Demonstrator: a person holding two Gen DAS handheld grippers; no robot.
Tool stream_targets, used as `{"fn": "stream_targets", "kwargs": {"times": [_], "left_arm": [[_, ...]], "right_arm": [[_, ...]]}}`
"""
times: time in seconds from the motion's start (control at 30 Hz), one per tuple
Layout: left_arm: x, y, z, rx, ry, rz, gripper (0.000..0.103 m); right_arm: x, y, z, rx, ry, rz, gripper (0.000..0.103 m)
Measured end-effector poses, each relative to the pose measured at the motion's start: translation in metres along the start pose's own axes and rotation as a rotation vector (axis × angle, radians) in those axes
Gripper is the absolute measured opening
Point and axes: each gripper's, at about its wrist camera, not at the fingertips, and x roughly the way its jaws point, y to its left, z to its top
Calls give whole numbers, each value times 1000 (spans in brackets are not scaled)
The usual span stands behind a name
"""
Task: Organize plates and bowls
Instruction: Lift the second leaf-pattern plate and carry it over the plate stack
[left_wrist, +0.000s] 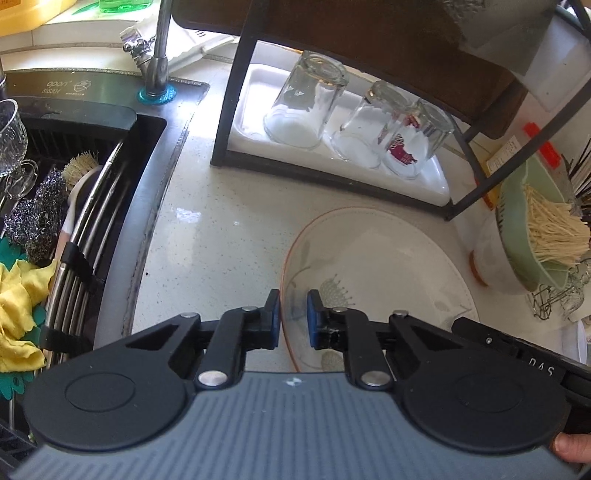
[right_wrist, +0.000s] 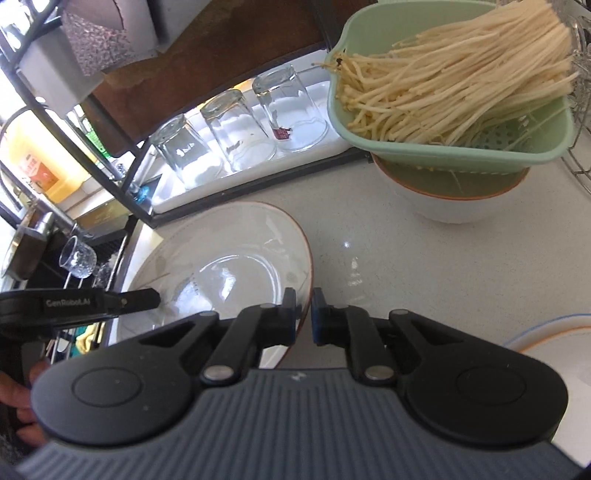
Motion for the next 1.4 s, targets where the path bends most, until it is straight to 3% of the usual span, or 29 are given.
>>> {"fn": "stream_targets", "kwargs": {"times": [0.23,0.5,0.83,1.1,1.4], "left_arm": [[-22,-13,-2,-30,31,-54,16],[-48,-43,-7,50,53,-113,16],[-69,-72,-12,82,79,-210,16],[-64,-102,-34,121,139,-244,16],[-44,-141,-55,117,190,-263,16]], "right_arm": [[-30,-4,-1,15,-16,-1,11],[-74,-16,-6,71,-51,-20,11],[-126,-28,-25,134,-101,-45,11],[-158,-51,-46,188,-126,-64,11],[-167,-98,-66,249,-71,-83,12]]}}
